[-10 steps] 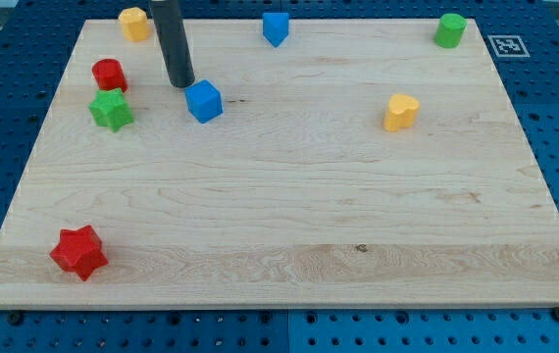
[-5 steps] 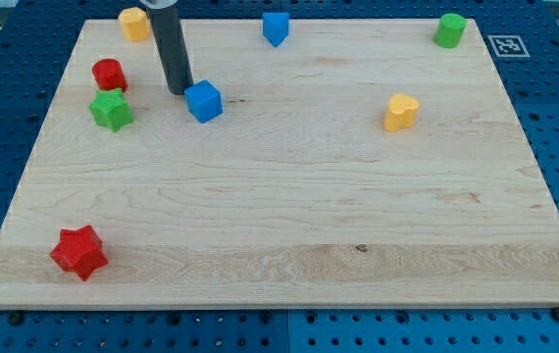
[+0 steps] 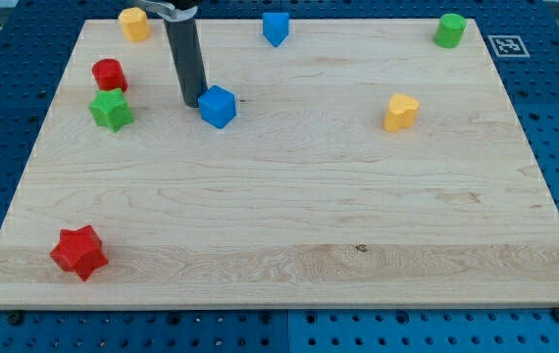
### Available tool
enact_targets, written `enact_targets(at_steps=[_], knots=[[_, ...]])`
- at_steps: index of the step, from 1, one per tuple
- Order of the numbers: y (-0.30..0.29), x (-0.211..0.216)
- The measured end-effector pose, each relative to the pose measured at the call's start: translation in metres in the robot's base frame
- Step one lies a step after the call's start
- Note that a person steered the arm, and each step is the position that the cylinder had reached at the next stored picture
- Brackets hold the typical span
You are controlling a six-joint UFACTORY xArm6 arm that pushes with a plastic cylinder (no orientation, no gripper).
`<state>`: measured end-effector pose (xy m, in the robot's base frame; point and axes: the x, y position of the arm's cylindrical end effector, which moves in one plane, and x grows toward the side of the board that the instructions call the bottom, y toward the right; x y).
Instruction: Move the blue cube to the bottom center
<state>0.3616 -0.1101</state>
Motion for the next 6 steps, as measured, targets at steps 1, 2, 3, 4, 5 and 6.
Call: enact_targets(at_steps=[1, 2, 3, 4, 5, 6], knots=[[0.012, 0.001], [0.033, 0.001], [0.044, 0.006], [0.044, 0.025], [0.051, 0.046], [0.073, 0.048]])
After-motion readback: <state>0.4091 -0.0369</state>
